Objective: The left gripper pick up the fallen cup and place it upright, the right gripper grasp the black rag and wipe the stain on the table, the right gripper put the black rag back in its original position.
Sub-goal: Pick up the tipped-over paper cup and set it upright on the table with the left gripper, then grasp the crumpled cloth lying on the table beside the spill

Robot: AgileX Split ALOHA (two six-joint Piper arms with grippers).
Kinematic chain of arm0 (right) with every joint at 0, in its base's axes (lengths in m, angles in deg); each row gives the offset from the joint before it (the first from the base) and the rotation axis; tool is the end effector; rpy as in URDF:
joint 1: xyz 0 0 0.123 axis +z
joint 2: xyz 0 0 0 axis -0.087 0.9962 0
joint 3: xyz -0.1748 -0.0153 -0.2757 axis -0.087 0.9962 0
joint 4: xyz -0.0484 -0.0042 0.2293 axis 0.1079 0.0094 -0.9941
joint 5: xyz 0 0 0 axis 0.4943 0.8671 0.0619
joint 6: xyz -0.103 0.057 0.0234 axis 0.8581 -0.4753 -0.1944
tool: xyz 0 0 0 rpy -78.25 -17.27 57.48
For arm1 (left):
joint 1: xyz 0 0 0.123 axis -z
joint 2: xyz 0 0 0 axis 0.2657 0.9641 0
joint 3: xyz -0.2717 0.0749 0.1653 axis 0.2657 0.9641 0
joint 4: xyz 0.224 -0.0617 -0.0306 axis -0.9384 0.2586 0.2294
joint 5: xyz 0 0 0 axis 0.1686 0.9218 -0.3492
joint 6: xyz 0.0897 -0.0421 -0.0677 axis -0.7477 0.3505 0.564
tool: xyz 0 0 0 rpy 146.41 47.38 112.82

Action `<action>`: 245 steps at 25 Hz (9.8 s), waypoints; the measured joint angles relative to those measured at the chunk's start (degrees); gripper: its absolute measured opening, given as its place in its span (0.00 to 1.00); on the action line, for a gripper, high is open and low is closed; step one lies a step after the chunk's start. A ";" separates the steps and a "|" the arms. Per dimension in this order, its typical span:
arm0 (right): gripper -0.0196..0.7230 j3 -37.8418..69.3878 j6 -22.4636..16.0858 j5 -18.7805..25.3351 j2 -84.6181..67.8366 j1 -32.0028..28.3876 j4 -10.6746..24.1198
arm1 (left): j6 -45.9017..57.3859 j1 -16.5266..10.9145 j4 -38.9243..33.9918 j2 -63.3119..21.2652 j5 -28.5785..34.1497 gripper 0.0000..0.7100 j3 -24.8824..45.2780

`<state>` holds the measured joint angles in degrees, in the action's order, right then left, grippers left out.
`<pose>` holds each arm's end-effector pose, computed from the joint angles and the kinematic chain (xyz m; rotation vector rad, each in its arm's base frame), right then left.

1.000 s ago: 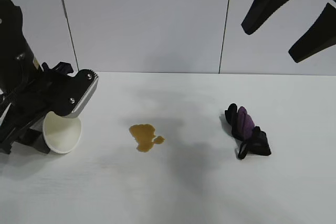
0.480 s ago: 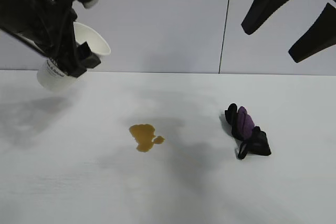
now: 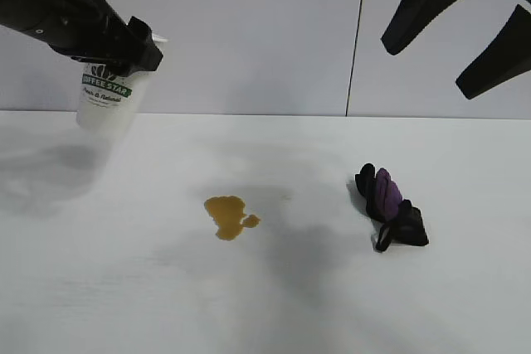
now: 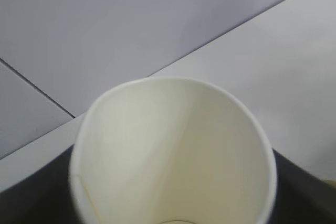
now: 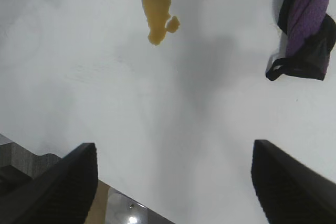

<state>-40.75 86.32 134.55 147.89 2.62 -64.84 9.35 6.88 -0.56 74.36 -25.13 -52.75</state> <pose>0.2662 0.0885 0.3284 -0.1748 2.7337 0.6850 0.3605 -0.1459 0.2601 0.8032 1.9857 0.0141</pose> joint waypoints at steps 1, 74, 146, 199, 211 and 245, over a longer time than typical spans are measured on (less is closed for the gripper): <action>0.78 0.00 0.00 0.00 0.00 0.00 0.00 | 0.14 0.00 -1.01 0.00 1.43 0.75 0.04; 0.78 0.00 -0.17 0.60 0.00 0.00 -1.37 | -97.13 -16.02 76.58 10.15 51.80 0.75 4.50; 0.78 0.00 -0.23 -2.37 0.00 0.00 -1.91 | -104.41 -23.05 76.81 22.07 63.50 0.97 1.99; 0.78 0.00 -0.23 -2.43 0.00 0.00 -1.97 | -17.77 -23.05 35.79 -47.61 38.35 0.97 2.23; 0.78 0.00 -0.23 -2.43 0.00 0.00 -1.97 | 15.94 -23.05 -1.46 -71.21 41.55 0.94 2.23; 0.78 0.00 -0.23 -2.44 0.00 0.00 -1.54 | 41.44 -23.71 -20.46 -98.99 71.26 0.94 25.95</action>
<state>-40.75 86.09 132.11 147.89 2.62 -66.37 50.79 -16.83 -21.02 -24.63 46.12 -26.80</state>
